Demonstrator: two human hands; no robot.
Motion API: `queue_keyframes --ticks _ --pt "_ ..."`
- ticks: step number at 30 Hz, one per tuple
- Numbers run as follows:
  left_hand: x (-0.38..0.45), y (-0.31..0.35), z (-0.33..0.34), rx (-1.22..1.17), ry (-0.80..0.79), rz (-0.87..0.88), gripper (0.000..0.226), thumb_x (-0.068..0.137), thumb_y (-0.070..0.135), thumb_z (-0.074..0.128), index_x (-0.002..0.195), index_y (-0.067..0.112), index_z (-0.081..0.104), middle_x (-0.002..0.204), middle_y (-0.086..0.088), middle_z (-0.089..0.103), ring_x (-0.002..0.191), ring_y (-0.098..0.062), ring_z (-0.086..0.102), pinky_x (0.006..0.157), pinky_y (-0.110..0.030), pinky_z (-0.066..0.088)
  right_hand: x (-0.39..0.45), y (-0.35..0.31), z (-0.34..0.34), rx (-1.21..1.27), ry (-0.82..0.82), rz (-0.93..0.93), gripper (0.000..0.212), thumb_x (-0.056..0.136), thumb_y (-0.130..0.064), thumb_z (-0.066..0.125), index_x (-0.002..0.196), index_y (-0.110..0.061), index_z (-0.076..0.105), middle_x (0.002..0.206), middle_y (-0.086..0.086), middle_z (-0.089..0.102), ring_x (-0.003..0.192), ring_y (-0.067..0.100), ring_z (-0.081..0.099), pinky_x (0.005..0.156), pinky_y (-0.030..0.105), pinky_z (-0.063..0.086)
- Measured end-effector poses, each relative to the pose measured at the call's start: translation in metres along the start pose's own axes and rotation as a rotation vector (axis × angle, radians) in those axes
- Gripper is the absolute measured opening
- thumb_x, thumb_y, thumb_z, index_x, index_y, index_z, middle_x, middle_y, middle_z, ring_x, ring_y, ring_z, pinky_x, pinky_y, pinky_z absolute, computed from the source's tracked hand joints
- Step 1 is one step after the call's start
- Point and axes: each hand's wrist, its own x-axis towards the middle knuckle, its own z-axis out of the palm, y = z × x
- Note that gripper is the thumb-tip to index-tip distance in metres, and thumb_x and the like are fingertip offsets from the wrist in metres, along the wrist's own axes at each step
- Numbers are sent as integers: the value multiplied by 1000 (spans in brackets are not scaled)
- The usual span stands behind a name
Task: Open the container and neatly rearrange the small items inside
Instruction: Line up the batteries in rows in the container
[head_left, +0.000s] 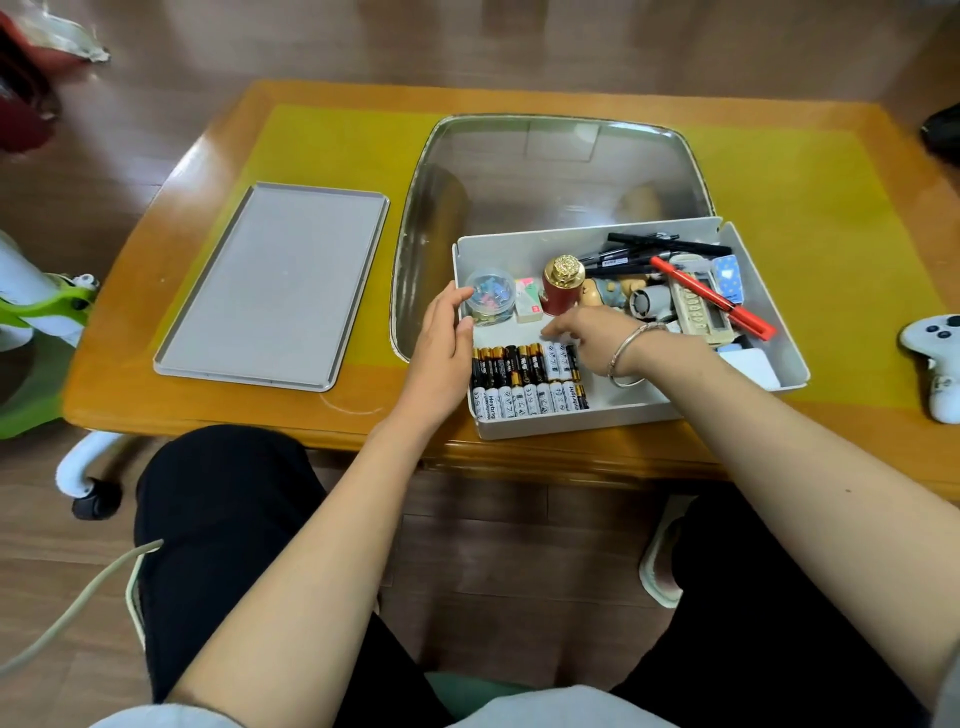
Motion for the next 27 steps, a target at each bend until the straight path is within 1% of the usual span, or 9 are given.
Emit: queue_keyframes --ticks 6,9,11,13,16,18,20,23,27 --pt "-1 2 -1 16 -3 18 36 103 14 34 139 15 38 152 -2 29 138 -8 25 109 -23 30 3 -2 9 19 13 -25 58 81 15 40 129 -14 56 130 7 57 118 21 53 93 24 41" --pt "-1 2 0 30 0 18 36 103 15 34 139 17 37 152 -2 29 138 -7 25 103 -11 33 0 -1 10 48 37 -31 54 84 13 41 131 -11 53 131 9 55 119 22 52 99 27 42" --pt "-1 3 1 45 6 0 37 103 15 35 140 17 36 152 -2 30 131 -1 26 85 6 31 -4 -3 10 60 33 -34 51 86 10 44 132 -11 51 132 9 55 120 21 52 102 28 42" --pt "1 6 1 79 22 -27 40 102 14 36 142 18 33 151 -3 32 125 2 28 76 8 31 -8 -4 7 68 20 -38 48 88 5 47 132 -12 51 133 7 54 122 19 50 102 27 40" --pt "3 11 3 106 48 -105 50 101 15 39 148 20 21 145 -6 42 125 -9 43 85 -13 42 -18 -2 -4 115 98 -33 44 89 -1 51 132 -14 51 136 6 51 124 21 48 99 28 39" --pt "4 17 5 163 22 -211 62 100 15 42 151 22 7 137 -11 51 114 -20 57 85 -33 54 -26 5 -14 128 198 -29 40 89 -4 53 128 -16 55 132 6 54 120 21 50 98 28 39" --pt "6 21 9 296 -26 -282 70 97 14 48 151 19 3 129 -15 56 105 -27 61 83 -47 55 -33 14 -23 148 290 -14 34 89 -6 54 121 -16 60 125 7 59 109 19 55 91 27 41" --pt "9 23 12 379 -11 -274 63 94 14 54 145 15 17 122 -15 60 101 -30 62 82 -49 55 -42 30 -33 148 422 47 25 88 -12 58 112 -16 66 112 6 65 89 16 56 79 27 42" --pt "15 23 8 381 9 -239 53 94 12 53 140 14 27 123 -14 60 103 -30 61 79 -44 54 -51 50 -45 184 645 181 16 85 -14 61 96 -19 72 99 4 70 95 26 60 88 39 47"
